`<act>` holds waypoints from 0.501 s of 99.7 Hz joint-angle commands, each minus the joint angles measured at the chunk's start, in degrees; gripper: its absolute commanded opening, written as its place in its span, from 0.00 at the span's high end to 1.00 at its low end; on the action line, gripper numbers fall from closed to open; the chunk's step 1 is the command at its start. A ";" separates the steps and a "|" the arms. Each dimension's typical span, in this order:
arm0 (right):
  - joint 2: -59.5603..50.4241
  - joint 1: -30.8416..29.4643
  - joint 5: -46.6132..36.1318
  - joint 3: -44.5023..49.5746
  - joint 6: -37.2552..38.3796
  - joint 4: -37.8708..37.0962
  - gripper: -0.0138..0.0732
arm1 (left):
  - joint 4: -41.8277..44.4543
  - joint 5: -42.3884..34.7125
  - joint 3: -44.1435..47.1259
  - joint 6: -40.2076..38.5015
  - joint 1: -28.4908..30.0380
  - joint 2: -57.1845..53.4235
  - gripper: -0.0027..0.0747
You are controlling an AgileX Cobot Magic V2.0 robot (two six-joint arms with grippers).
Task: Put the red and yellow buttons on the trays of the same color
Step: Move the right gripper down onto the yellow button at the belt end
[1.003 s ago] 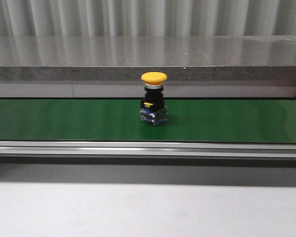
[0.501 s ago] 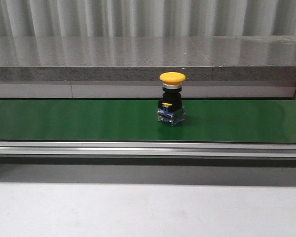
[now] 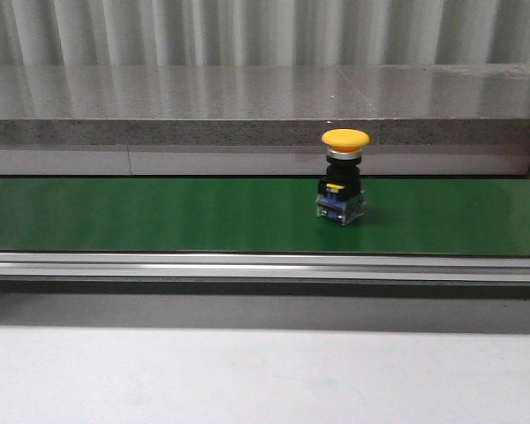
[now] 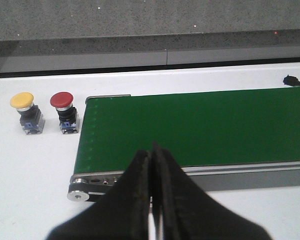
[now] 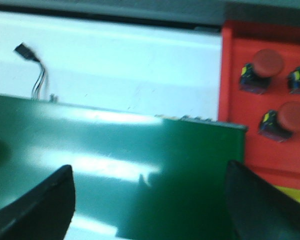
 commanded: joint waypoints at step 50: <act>4.64 23.10 -4.38 3.37 -2.54 1.37 0.15 | 0.24 -4.25 -1.52 0.05 -0.45 0.42 0.99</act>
